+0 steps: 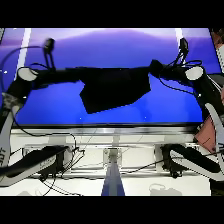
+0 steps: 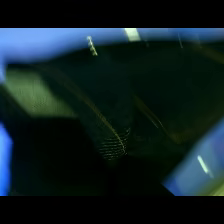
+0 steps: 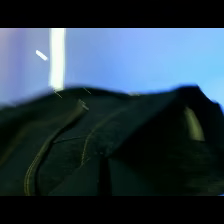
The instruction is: Fold the clothes and pants, and hang the long-sleeved shirts on hangers.
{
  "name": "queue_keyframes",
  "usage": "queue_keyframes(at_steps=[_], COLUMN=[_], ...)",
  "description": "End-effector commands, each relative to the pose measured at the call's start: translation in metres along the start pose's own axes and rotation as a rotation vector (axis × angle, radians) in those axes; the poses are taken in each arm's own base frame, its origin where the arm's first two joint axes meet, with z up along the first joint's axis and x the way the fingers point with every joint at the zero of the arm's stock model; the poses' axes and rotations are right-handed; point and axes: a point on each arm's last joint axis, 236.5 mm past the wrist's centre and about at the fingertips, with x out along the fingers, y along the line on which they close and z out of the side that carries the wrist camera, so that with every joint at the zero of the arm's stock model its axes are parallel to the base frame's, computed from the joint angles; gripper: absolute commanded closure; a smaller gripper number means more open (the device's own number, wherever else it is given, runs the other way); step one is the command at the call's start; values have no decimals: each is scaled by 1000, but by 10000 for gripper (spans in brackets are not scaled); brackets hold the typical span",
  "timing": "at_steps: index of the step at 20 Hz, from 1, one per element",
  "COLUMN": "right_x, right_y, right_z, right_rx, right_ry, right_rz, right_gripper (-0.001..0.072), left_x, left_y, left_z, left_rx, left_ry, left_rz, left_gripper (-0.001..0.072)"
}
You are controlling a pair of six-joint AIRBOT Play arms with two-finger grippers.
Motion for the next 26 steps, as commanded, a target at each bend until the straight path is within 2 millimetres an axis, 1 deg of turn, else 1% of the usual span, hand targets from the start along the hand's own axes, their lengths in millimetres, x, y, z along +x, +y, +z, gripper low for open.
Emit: queue_keyframes(at_steps=[1, 2, 3, 4, 5, 6, 7, 8, 11, 12, 15, 17, 19, 20, 21, 23, 24, 26], right_x=[-9, -16, -20, -21, -20, -18, -16, -12, 8, 15, 34, 44, 48, 49, 48, 49, 51, 61], right_y=[-68, -79, -86, -89, -90, -92, -93, -95, -97, -99, -106, -109, -117, -121, -122, -126, -123, -108], right_z=[-53, -67, -79, -86, -90, -91, -91, -86, -46, -40, -43, -37, -33, -34, -40, -57, -64, -71], right_rx=[-31, -32, -37, -40, -42, -42, -43, -56, -19, 7, 32, 52, 118, 171, 197, 177, 150, 101], right_ry=[274, 346, 404, 438, 455, 464, 464, 441, 258, 230, 311, 368, 415, 447, 484, 563, 592, 612], right_rz=[-165, -194, -214, -222, -218, -220, -221, -222, -221, -220, -217, -206, -182, -154, -121, -72, -50, 11], right_gripper=[684, 683, 682, 663, 537, 252, 71, 69, 69, 69, 69, 68, 69, 70, 70, 69, 69, 69], left_x=[17, 19, 25, 32, 39, 44, 48, 50, 52, 52, 52, 52, 52, 52, 53, 55, 56, 60], left_y=[-26, -32, -36, -38, -40, -41, -41, -40, -37, -37, -37, -37, -37, -37, -37, -35, -34, -31], left_z=[-89, -104, -115, -121, -128, -134, -140, -143, -145, -145, -145, -145, -145, -145, -145, -143, -140, -136], left_rx=[-109, -105, -104, -102, -106, -112, -122, -142, -150, -150, -150, -150, -150, -151, -151, -150, -149, -147], left_ry=[382, 449, 491, 515, 538, 561, 581, 594, 601, 601, 601, 601, 601, 602, 601, 588, 575, 552], left_rz=[-97, -119, -131, -136, -141, -147, -146, -143, -140, -140, -140, -140, -140, -140, -139, -132, -125, -113], left_gripper=[683, 682, 682, 679, 573, 285, -9, 14, 14, 14, 15, 16, 16, 16, 17, 17, 17, 17])
